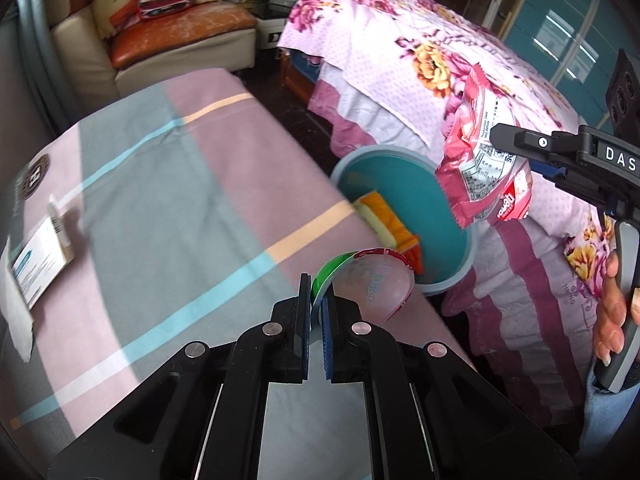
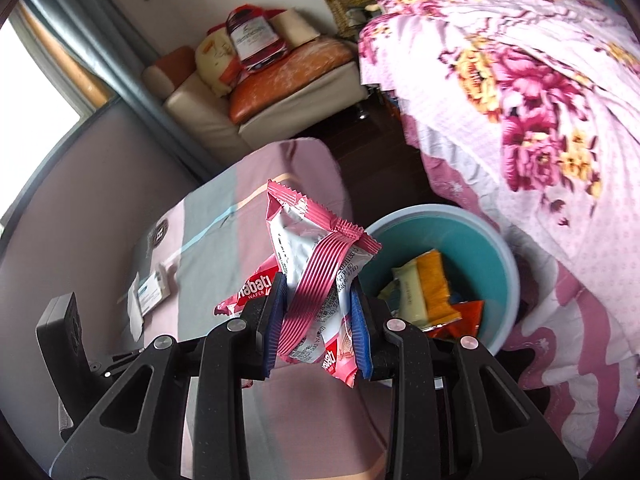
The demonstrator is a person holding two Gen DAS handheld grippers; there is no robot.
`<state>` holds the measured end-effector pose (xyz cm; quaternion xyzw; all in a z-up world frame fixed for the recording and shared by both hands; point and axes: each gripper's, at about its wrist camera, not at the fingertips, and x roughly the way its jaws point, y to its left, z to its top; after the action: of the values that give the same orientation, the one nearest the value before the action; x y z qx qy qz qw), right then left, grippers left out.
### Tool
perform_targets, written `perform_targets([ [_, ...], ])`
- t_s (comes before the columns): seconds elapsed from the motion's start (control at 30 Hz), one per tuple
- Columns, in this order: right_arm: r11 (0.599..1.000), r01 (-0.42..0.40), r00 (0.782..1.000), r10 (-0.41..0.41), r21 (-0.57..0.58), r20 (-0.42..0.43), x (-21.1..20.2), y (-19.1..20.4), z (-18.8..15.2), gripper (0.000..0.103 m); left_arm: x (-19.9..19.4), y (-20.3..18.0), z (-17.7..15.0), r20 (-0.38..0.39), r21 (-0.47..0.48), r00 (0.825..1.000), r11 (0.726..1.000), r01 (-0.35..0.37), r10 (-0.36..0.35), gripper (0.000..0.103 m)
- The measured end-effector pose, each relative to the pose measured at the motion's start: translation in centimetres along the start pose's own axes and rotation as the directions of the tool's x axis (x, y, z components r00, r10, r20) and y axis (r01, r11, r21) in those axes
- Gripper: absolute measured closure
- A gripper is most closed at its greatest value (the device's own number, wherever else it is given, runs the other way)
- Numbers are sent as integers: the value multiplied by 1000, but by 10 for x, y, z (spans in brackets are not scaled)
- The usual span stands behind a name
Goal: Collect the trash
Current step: 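Carry the pink wrapper and white cup with both grippers over the teal bin, then open both grippers to drop the cup and wrapper into the bin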
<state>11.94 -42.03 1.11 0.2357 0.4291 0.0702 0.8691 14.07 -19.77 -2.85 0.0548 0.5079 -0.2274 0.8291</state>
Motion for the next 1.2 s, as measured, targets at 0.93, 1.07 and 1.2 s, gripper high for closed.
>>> perform_targets([
  [0.93, 988, 47, 998, -51, 148, 22, -6, -98, 20, 74, 85, -89, 45, -119, 132, 992, 989, 60, -44, 97],
  [1.07, 987, 56, 998, -59, 151, 16, -3, -101, 21, 74, 93, -88, 46, -136, 124, 989, 990, 67, -50, 96],
  [1.2, 987, 61, 998, -63, 151, 8, 0, -102, 23, 74, 99, -87, 45, -155, 112, 985, 989, 92, -74, 86],
])
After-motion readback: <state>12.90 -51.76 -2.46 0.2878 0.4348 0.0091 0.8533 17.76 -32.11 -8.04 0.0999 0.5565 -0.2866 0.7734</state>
